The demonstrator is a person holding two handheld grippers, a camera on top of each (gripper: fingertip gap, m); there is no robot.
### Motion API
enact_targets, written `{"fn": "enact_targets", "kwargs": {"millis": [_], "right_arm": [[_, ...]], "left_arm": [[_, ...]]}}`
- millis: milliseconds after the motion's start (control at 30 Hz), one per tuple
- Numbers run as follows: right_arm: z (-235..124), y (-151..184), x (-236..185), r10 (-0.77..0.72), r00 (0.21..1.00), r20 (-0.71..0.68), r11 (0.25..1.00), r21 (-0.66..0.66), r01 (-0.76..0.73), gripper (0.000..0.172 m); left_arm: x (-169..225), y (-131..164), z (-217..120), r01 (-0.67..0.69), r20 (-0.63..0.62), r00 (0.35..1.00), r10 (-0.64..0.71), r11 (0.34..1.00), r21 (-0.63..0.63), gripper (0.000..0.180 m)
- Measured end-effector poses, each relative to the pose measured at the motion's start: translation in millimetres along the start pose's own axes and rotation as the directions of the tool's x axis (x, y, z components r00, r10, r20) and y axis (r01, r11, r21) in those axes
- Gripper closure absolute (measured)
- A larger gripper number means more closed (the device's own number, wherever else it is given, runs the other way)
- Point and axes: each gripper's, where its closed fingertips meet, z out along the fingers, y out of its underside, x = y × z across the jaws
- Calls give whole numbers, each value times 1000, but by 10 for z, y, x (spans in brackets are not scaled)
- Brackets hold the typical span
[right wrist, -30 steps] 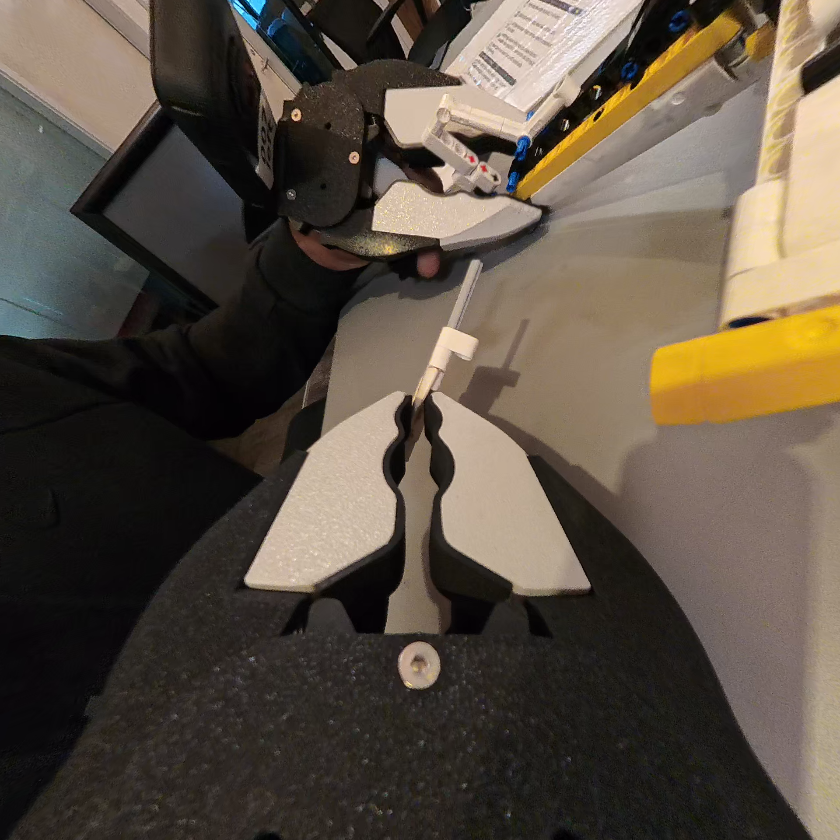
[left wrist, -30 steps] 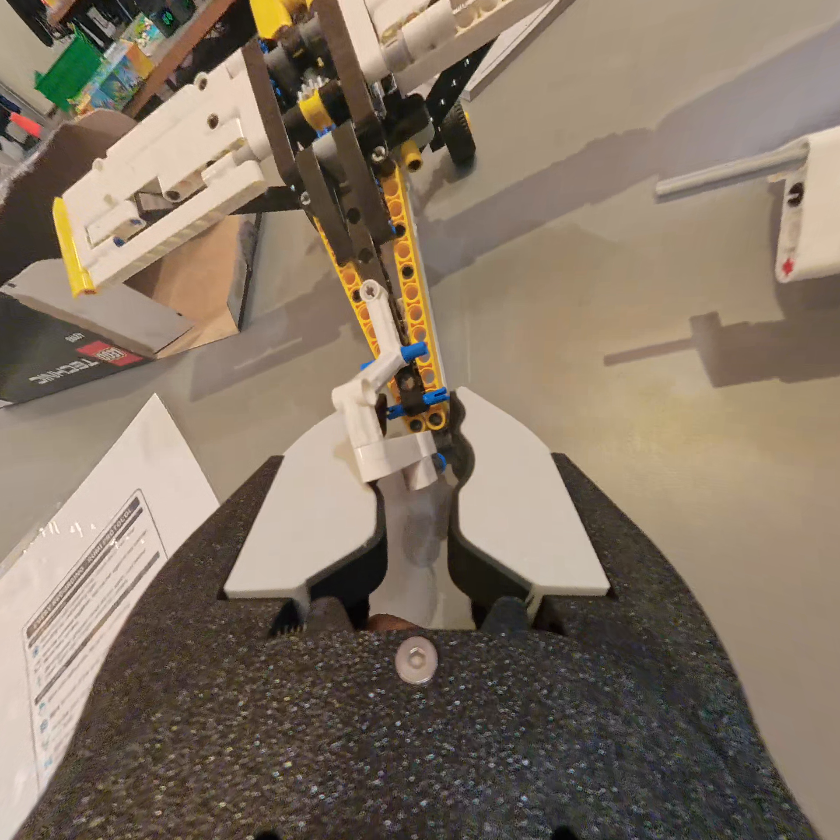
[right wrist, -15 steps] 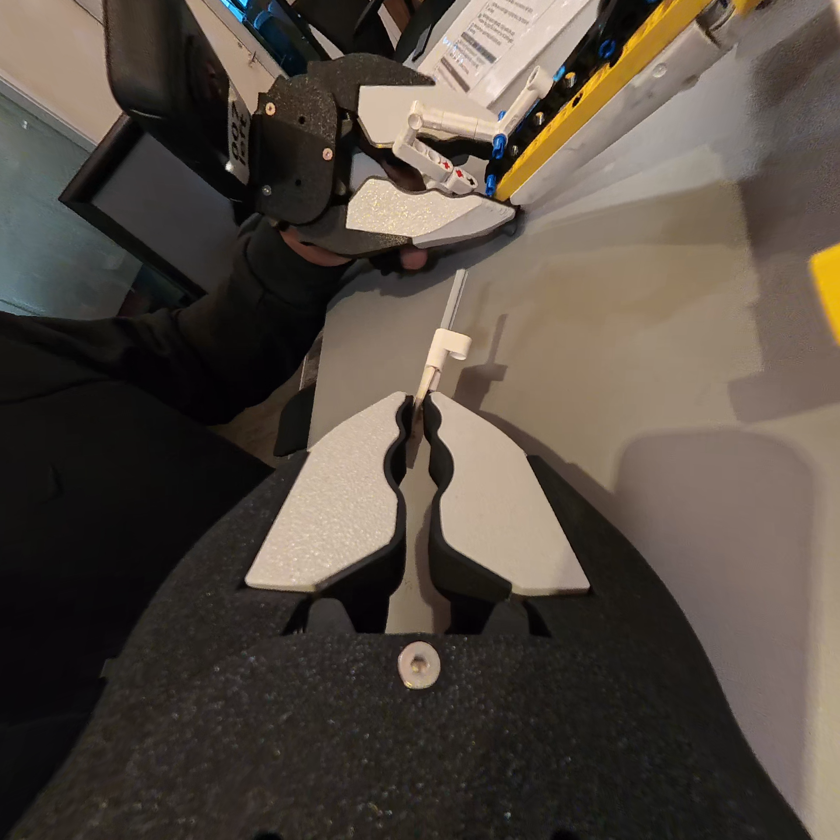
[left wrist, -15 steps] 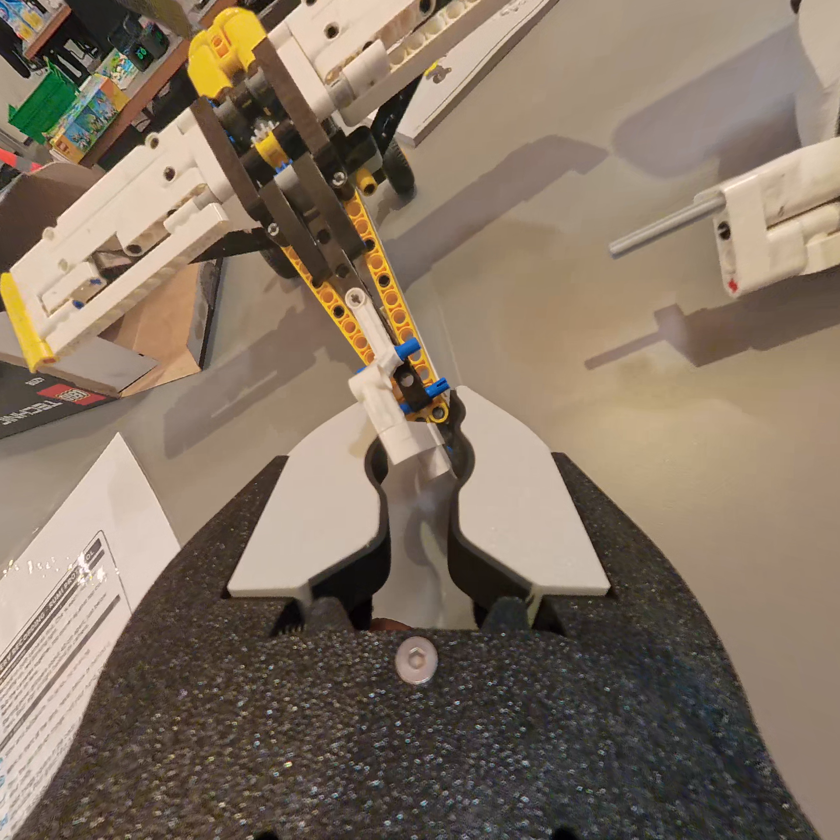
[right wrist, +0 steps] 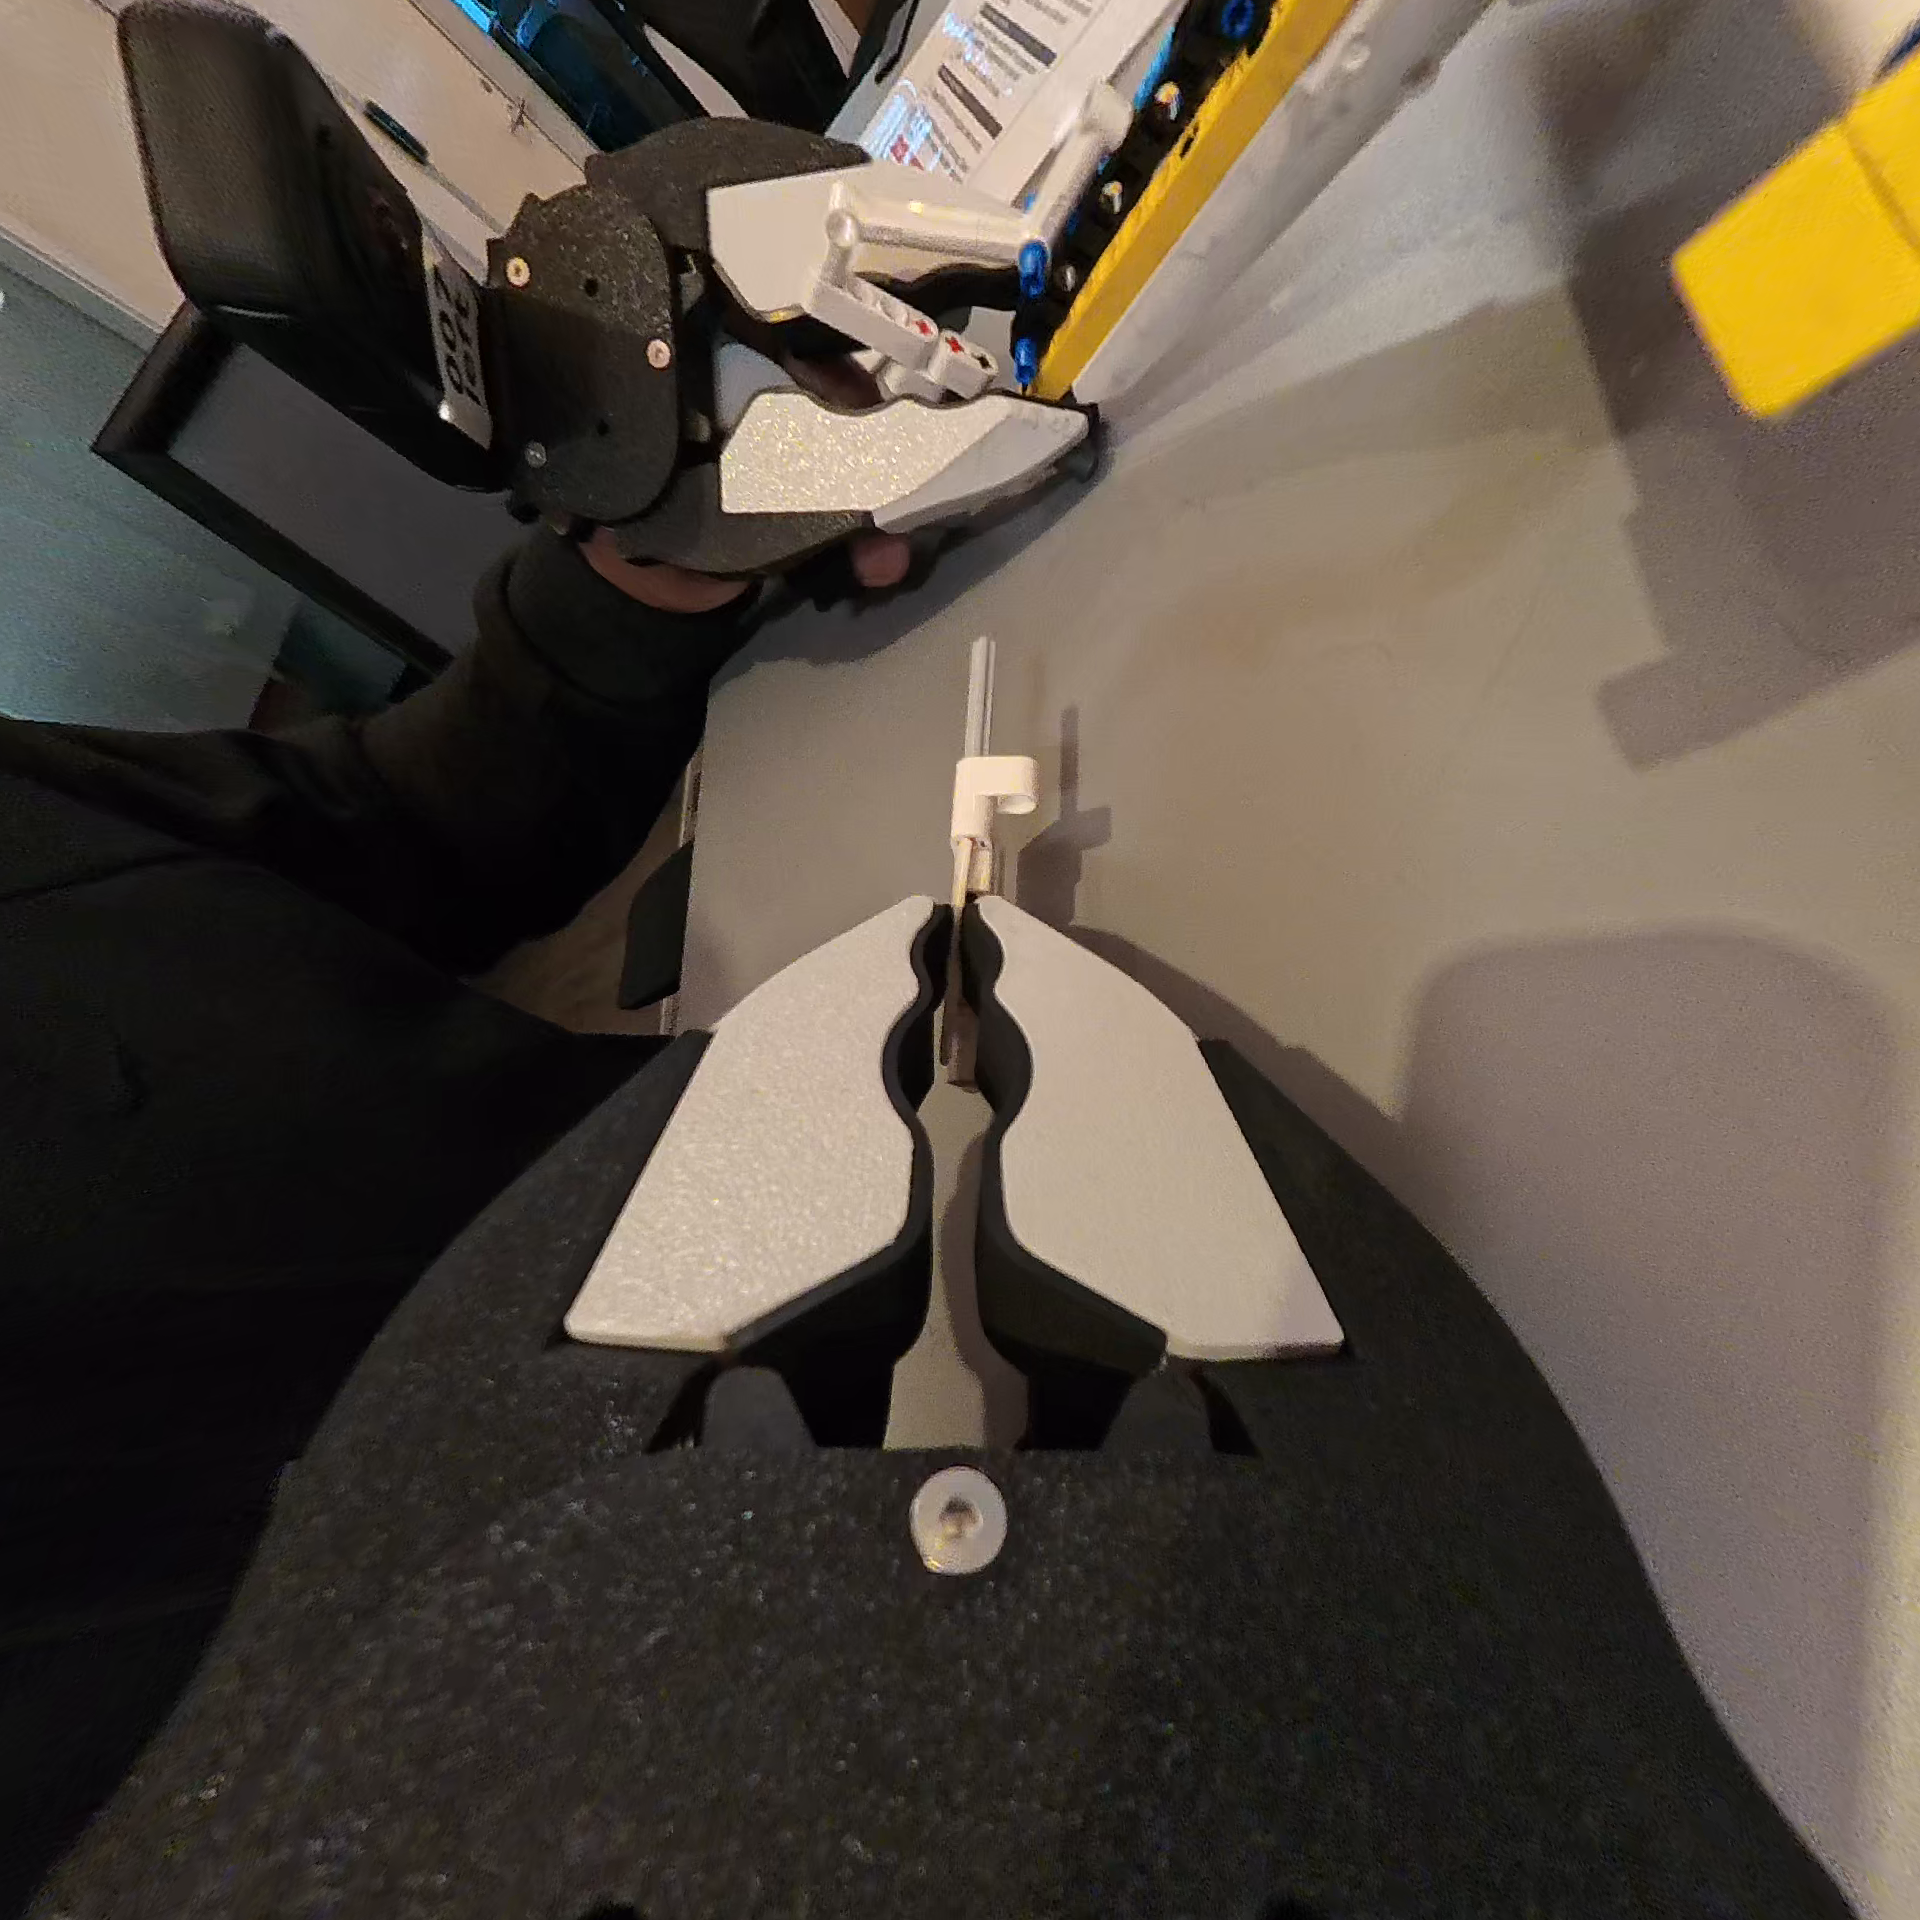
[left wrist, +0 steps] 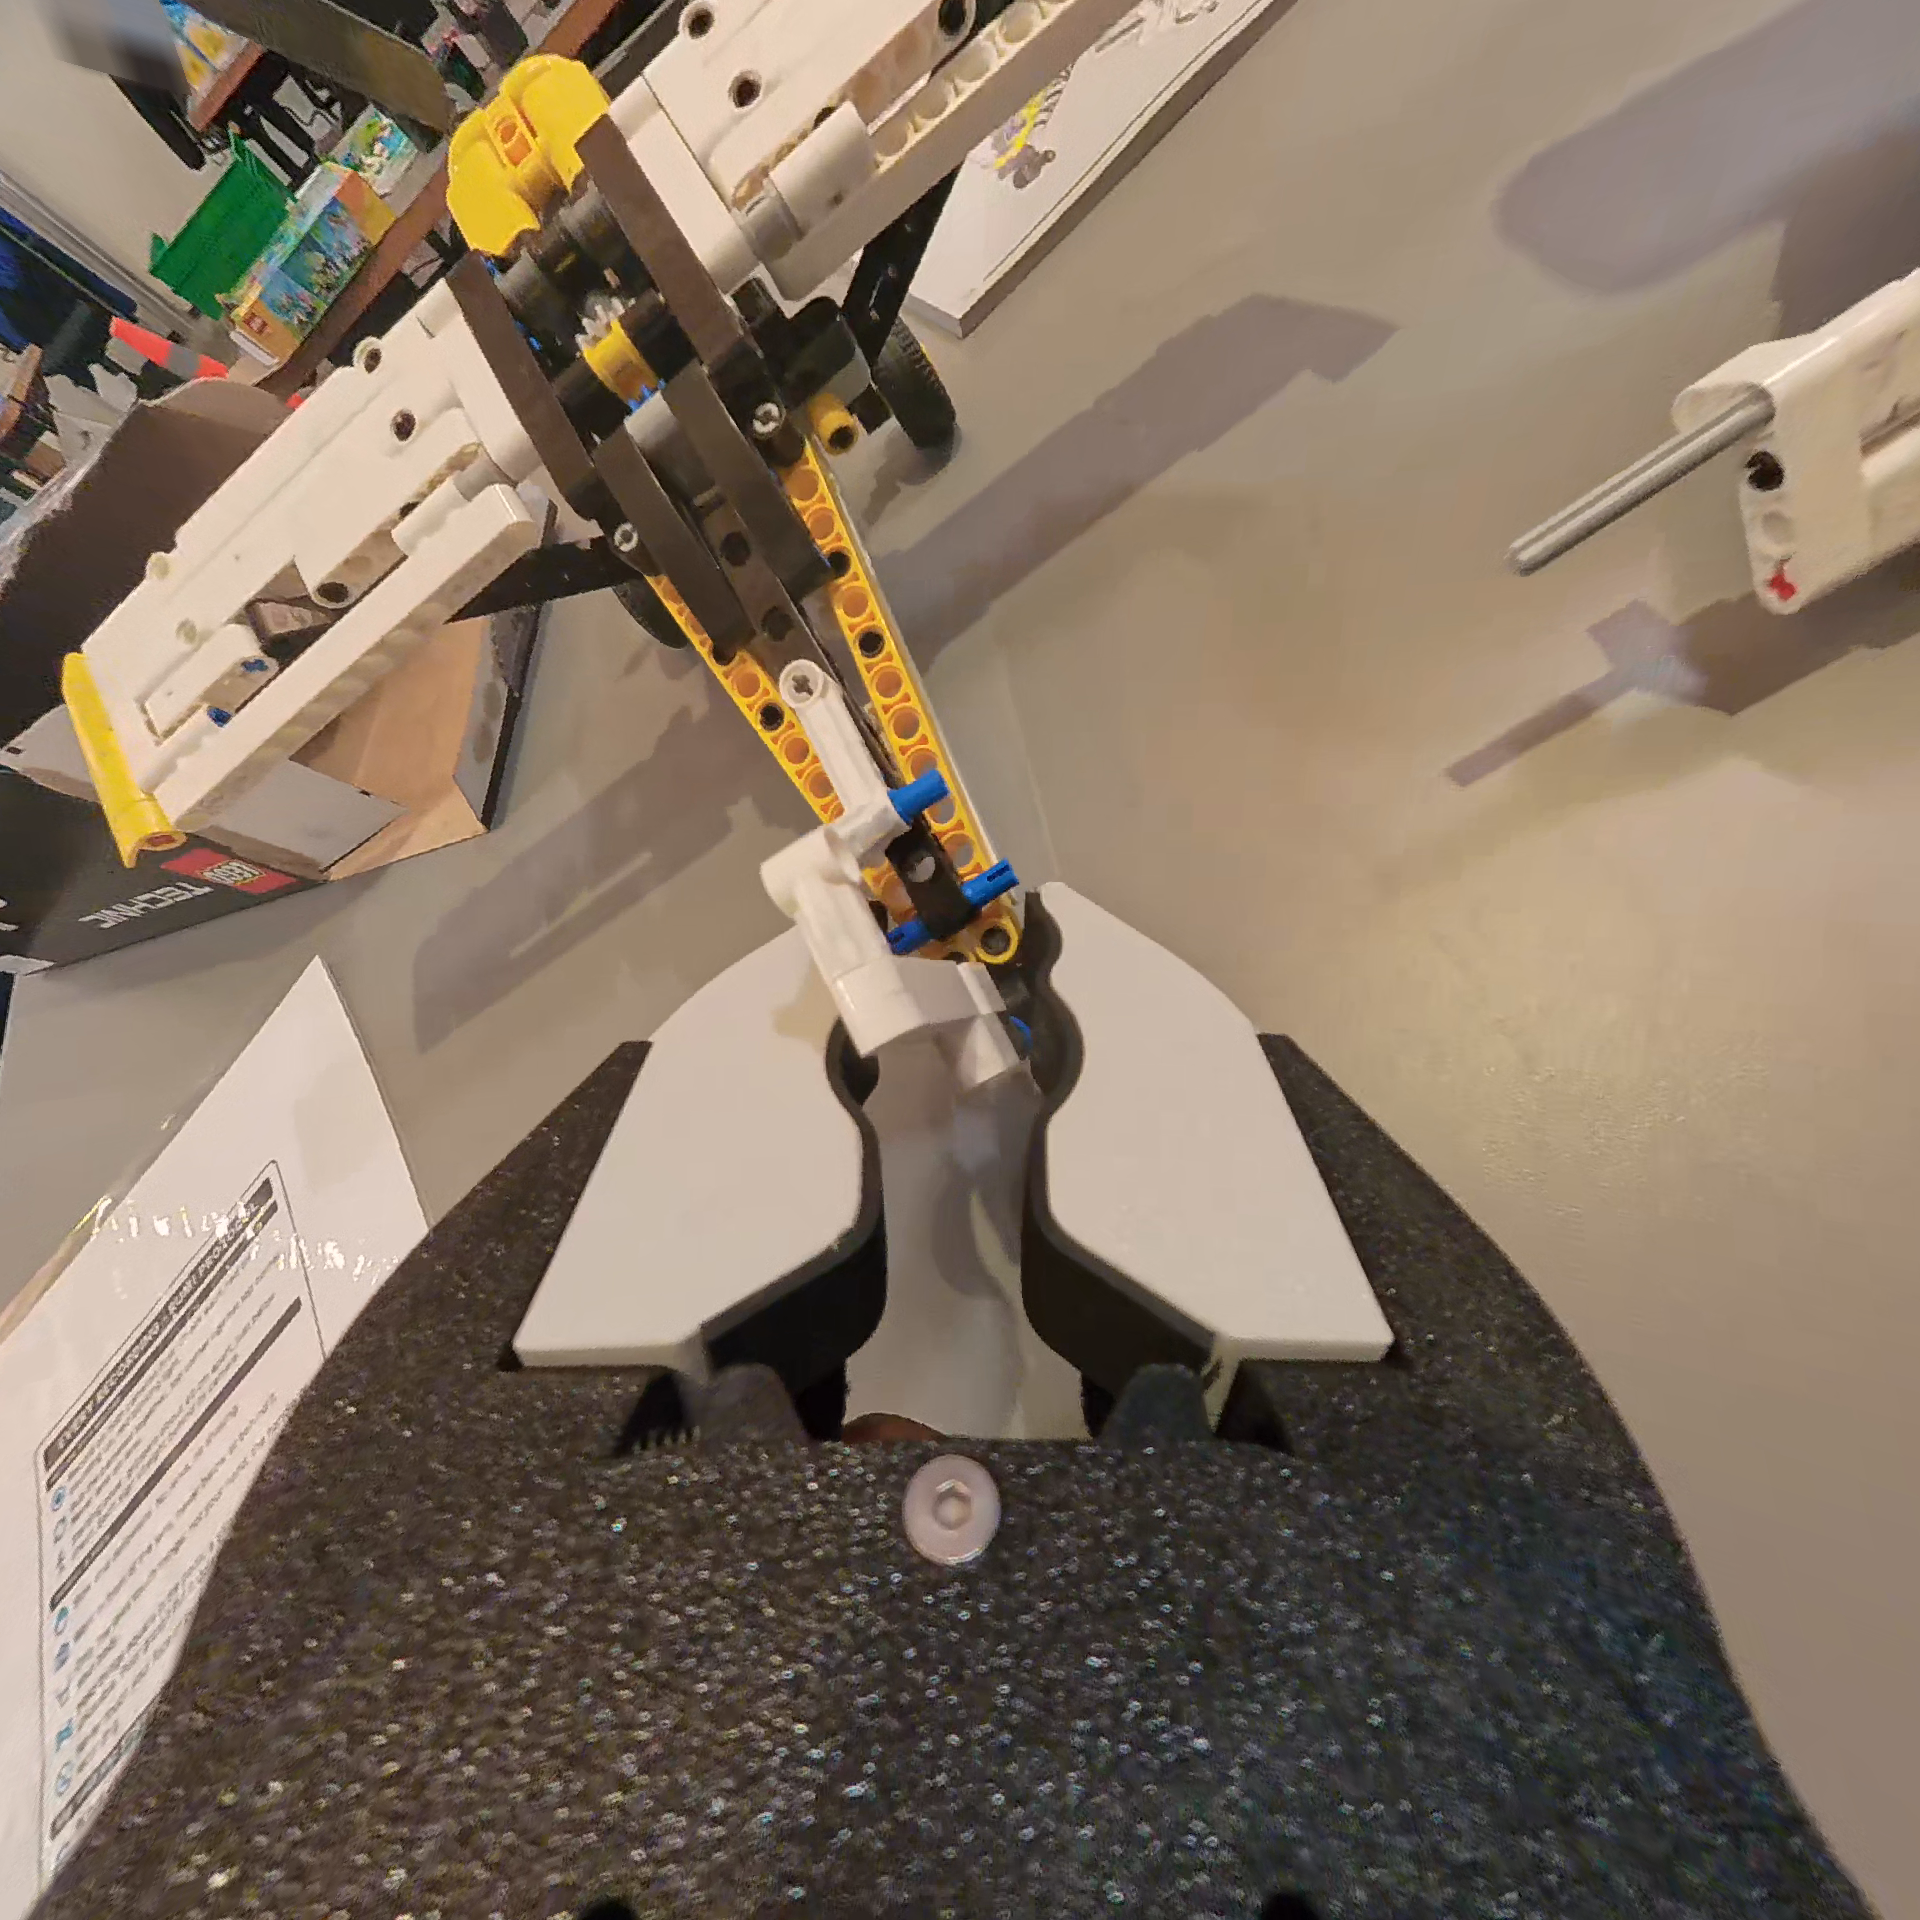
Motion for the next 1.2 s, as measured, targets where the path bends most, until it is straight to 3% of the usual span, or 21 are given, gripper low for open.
{"fn": "enact_targets", "kwargs": {"millis": [467, 1200], "right_arm": [[-128, 60, 125, 122, 992, 29, 992, -31, -121, 170], [-76, -33, 100, 159, 984, 82, 987, -23, -158, 170]], "left_arm": [[5, -8, -11, 4, 8, 1000, -4, 1000, 14, 155], [6, -6, -5, 14, -3, 1000, -14, 1000, 13, 155]]}}
